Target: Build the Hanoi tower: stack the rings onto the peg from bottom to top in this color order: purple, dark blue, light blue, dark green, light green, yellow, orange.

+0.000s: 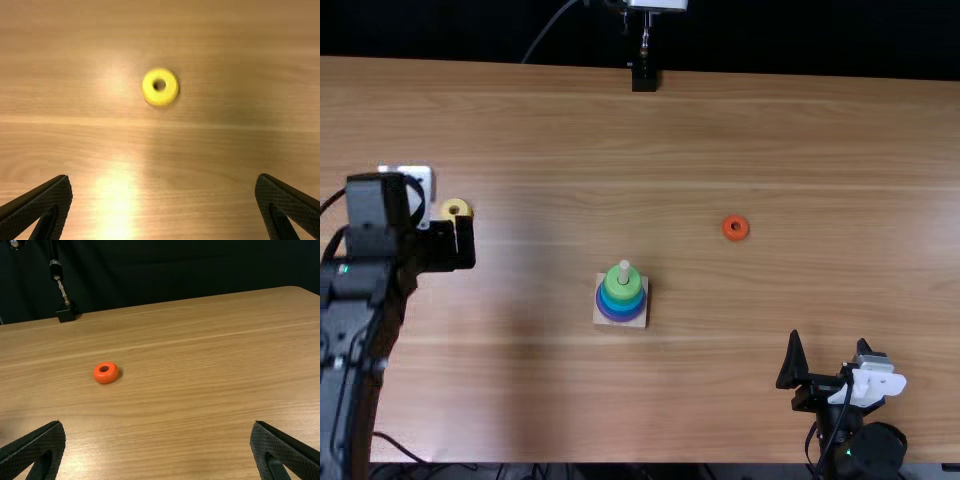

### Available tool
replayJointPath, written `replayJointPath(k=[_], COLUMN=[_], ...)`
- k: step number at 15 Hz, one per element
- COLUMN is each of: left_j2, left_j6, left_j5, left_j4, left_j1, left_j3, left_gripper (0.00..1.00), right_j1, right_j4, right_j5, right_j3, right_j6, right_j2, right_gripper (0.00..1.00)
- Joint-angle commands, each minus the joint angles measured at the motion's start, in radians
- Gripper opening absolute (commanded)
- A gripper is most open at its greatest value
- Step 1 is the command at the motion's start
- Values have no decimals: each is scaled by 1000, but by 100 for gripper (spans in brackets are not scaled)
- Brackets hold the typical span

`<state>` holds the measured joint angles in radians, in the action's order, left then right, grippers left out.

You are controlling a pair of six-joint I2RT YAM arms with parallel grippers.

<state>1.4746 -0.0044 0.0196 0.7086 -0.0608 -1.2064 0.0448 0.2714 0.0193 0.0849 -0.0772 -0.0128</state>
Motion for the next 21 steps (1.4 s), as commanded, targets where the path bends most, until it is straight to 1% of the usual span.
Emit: replayJointPath(k=[1,3,6,9,12,15,17,19,21], left_j2=[93,245,406,515,579,638,645,678,693], left_j6=[-3,-3,-3,-1,-1,-1,-1,-1,-1], left_j5=[1,8,6,4,4,-7,-5,-10,-10], left_j4=[39,98,90,81,61,31,-9,-50,-53], left_j1=[-11,-11,-10,-11,-11,-11,-10,-8,-8], left_j3=[-88,-185,-271,-329,-363,-398,-398,-398,-398], left_gripper=[100,100,100,100,100,100,100,100,100], right_j1=[12,12,12,12,12,10,12,10,12], right_j4=[54,55,55,55,55,54,54,54,54], right_j5=[-3,-3,-3,-3,-3,-3,-3,-3,-3], right_j3=[-68,-70,-68,-68,-70,-68,-70,-68,-70], right_j6=[2,2,2,2,2,2,2,2,2], right_j2=[13,13,13,13,13,13,13,13,13], right_gripper=[100,100,100,100,100,100,100,100,100])
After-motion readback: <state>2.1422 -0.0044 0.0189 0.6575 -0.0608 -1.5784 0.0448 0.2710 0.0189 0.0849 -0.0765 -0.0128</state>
